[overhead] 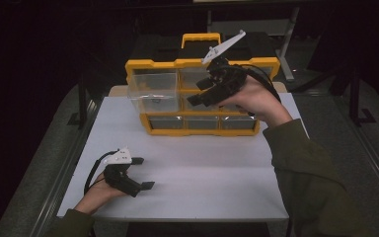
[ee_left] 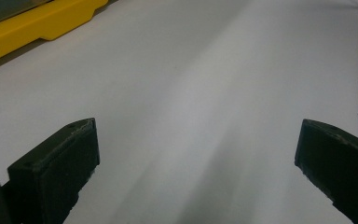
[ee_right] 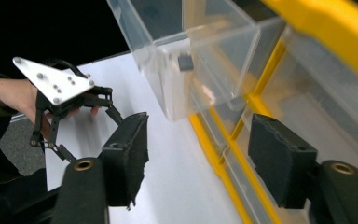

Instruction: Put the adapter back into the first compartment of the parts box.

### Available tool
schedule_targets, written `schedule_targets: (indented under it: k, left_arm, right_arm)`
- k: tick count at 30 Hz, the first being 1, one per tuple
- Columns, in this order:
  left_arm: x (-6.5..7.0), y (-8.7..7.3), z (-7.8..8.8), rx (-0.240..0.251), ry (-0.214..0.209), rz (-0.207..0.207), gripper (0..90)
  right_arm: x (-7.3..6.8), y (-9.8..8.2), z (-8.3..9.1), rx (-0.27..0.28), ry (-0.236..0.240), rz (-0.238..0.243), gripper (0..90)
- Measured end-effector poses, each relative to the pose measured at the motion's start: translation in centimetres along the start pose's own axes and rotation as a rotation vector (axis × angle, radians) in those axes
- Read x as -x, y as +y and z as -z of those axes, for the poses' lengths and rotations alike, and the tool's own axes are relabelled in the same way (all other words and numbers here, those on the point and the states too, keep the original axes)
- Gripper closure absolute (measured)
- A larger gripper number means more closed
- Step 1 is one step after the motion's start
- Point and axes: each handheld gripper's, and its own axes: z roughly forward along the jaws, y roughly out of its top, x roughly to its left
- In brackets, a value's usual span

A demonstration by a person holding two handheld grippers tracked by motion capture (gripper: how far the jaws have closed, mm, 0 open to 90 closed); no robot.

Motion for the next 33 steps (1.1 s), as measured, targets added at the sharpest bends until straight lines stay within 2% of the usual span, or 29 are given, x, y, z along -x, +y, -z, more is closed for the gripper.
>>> schedule_targets:
  k: [6,10,16,22,24,29,32,33]
  left_arm:
    - [0.0,0.0,0.0,-0.001,0.000,0.000,0.0]
    - [0.0,0.0,0.0,-0.001,0.001,0.000,0.0]
    - [0.0,0.0,0.0,-0.002,0.001,-0.002,0.0]
    - [0.0,0.0,0.0,0.001,0.001,-0.003,0.0]
    - [0.0,0.0,0.0,0.001,0.001,-0.005,0.0]
    - [0.0,0.0,0.0,0.000,0.001,-0.007,0.0]
    - [0.1,0.0,0.0,0.003,-0.001,-0.009,0.0]
    - [0.1,0.0,0.0,0.003,-0.001,-0.009,0.0]
  right_arm:
    - [-0.4,-2.0,-0.8,-0.018,-0.001,0.019,28.4]
    - [-0.6,-3.4,-1.6,-0.031,-0.018,0.013,23.0]
    - [-0.7,-5.7,-2.4,-0.021,-0.047,-0.030,15.0]
    - [-0.8,-7.5,-3.3,-0.012,-0.064,-0.059,12.1]
    - [-1.0,-8.6,-3.8,-0.012,-0.074,-0.074,7.4]
    - [-1.2,-10.2,-4.4,-0.002,-0.081,-0.078,1.9]
    - [-1.5,-11.9,-4.9,0.006,-0.096,-0.102,0.0]
    - [-1.5,-11.9,-4.9,0.006,-0.096,-0.102,0.0]
